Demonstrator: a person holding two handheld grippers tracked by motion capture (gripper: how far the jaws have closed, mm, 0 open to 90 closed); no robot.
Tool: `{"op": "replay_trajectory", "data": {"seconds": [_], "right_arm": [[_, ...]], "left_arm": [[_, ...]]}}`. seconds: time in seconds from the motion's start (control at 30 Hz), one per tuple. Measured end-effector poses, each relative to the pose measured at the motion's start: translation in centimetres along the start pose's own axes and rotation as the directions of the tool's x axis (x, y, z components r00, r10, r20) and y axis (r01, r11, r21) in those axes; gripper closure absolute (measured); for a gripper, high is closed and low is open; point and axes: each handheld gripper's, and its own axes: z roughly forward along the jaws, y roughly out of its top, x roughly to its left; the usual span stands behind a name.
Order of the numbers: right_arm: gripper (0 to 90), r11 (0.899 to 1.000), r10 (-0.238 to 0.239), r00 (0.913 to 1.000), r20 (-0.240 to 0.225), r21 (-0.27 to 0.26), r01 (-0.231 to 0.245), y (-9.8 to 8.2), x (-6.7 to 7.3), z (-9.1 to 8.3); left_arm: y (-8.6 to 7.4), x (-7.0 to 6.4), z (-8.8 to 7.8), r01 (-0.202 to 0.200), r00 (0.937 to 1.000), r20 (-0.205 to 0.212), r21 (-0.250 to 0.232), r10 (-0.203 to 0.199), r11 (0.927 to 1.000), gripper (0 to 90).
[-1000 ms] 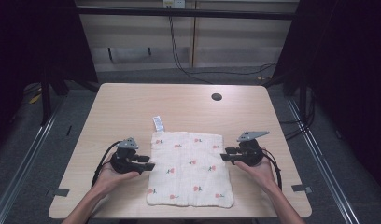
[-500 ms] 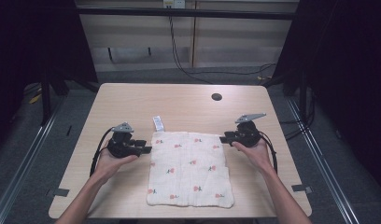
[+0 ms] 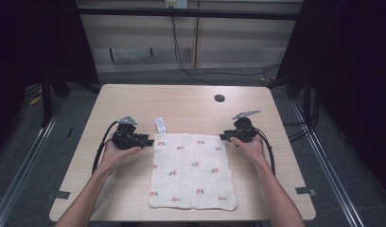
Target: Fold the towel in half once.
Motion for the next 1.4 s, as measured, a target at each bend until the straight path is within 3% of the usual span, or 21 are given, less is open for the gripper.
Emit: {"op": "replay_trajectory", "data": {"seconds": [0.1,0.3,0.4,0.43,0.53,0.57,0.63,0.7,1.03,1.13,1.17,1.27,1.3,1.4], "right_arm": [[64.7,1.000,-0.014,0.9999,0.010,0.015,0.014,-0.1,0.2,0.3],[67.2,0.999,-0.040,0.9990,0.018,0.017,0.040,-0.2,0.8,0.9],[72.5,0.999,-0.048,0.9984,0.029,0.019,0.047,-0.2,1.0,1.0],[79.8,0.999,-0.049,0.9985,0.024,0.019,0.048,-0.2,1.2,1.0],[84.8,0.999,-0.032,0.9995,0.006,0.011,0.032,-0.2,1.0,1.1],[86.2,1.000,-0.004,1.0000,-0.007,-0.005,0.004,-0.3,0.9,1.0],[86.3,1.000,0.005,0.9998,-0.021,-0.015,-0.005,-0.4,0.7,1.0],[86.5,1.000,0.012,0.9994,-0.032,-0.022,-0.013,-0.4,0.6,0.7],[85.6,1.000,-0.013,0.9996,-0.024,-0.024,0.012,-0.3,1.1,0.4],[83.0,1.000,-0.015,0.9998,0.009,-0.017,0.016,-0.2,1.2,0.5],[83.6,1.000,-0.013,0.9999,0.002,-0.019,0.013,-0.1,1.3,0.5],[84.8,0.999,-0.021,0.9997,-0.008,-0.024,0.021,-0.1,1.4,0.5],[86.0,1.000,-0.021,0.9997,-0.010,-0.021,0.021,-0.1,1.4,0.5],[86.4,0.999,-0.016,0.9995,-0.026,-0.034,0.015,-0.1,1.2,0.2]], "left_arm": [[-0.1,0.7,0.3,0.032,0.9995,-0.006,-0.009,-0.032,0.9994,56.0],[-0.3,1.2,0.9,0.045,0.9988,-0.016,-0.006,-0.046,0.9989,54.9],[-0.2,1.5,1.6,0.056,0.9983,-0.018,-0.010,-0.056,0.9984,54.2],[0.0,1.3,1.9,0.059,0.9980,-0.022,-0.004,-0.059,0.9983,54.2],[0.2,0.8,2.4,0.044,0.9988,-0.020,-0.003,-0.044,0.9990,54.0],[0.4,0.6,2.8,0.019,0.9989,-0.042,0.021,-0.018,0.9996,54.1],[0.4,0.8,2.9,0.027,0.9989,-0.038,0.012,-0.026,0.9996,54.4],[0.4,1.4,3.0,0.062,0.9975,-0.034,0.003,-0.062,0.9981,54.5],[0.9,1.5,4.4,0.056,0.9974,-0.045,0.008,-0.056,0.9984,55.4],[1.2,1.2,4.7,0.031,0.9979,-0.058,0.025,-0.029,0.9992,62.0],[1.3,1.0,4.9,-0.012,0.9991,-0.041,0.041,0.013,0.9991,67.5],[1.3,0.7,5.1,-0.022,0.9990,-0.039,0.044,0.024,0.9988,74.6],[1.3,0.7,5.1,-0.030,0.9990,-0.031,0.046,0.031,0.9985,81.9],[1.4,0.6,4.8,-0.027,0.9996,-0.010,0.038,0.028,0.9989,84.5]]}}
